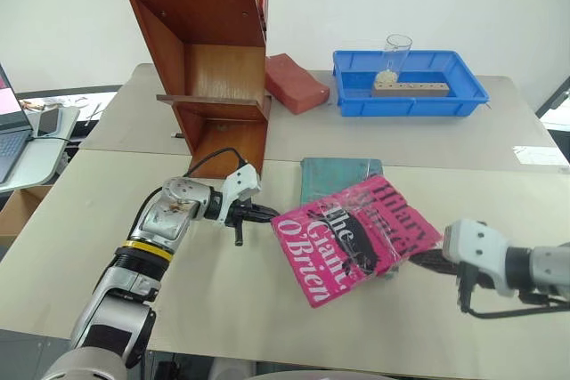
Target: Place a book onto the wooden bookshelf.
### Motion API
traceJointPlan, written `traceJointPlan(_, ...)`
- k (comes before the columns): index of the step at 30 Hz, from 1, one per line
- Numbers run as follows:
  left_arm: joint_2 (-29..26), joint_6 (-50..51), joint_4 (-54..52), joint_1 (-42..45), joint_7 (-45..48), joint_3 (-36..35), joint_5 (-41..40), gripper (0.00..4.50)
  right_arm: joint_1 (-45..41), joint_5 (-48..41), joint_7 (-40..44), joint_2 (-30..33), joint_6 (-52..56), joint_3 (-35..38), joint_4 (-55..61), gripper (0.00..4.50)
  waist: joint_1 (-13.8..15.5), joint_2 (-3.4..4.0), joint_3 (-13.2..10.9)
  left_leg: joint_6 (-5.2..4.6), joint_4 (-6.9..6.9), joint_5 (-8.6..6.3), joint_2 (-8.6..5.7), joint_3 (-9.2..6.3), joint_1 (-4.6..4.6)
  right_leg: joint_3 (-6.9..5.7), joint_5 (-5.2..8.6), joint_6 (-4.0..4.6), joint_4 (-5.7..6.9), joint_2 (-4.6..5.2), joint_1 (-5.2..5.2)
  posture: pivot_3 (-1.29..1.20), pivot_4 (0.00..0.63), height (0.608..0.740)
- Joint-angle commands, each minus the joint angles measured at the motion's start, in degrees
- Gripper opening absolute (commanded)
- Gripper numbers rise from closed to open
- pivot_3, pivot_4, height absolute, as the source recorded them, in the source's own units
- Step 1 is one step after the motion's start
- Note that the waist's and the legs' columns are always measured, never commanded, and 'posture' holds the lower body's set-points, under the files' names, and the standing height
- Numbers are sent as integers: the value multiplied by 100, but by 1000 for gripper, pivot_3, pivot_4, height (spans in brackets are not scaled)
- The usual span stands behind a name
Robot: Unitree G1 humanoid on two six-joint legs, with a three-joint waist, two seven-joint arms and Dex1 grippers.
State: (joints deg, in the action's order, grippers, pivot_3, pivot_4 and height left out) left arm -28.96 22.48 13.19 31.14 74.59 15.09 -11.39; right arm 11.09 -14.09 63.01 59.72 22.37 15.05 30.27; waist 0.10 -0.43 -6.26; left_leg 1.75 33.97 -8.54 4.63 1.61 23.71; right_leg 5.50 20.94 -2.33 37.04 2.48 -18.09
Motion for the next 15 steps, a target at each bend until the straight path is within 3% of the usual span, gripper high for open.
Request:
traceJointPlan(1, 19, 330, -644, -194, -40, 25, -230, 0, -625, 165, 43, 27, -446, -401, -545, 64, 2, 1, 1, 0, 0, 0, 1, 0, -1, 0, 0, 1, 0, -1, 0, 0, 150, 673)
traceJointPlan(9, 50, 844, -1416, -773, -327, 103, -409, 0, -2161, 571, 126, -312, -1158, -1410, -2002, 64, 6, 8, 3, -1, 0, 1, 1, 0, 1, 2, -4, 7, 4, -1, 3, 0, 150, 673)
traceJointPlan(15, -164, 1370, -1677, -927, -627, -269, -674, 0, -2711, 681, 225, -338, -1477, -1556, -2536, 64, 42, 14, 3, -1, 0, 1, 1, 1, 3, 2, -4, 7, 6, -1, 3, 0, 150, 673)
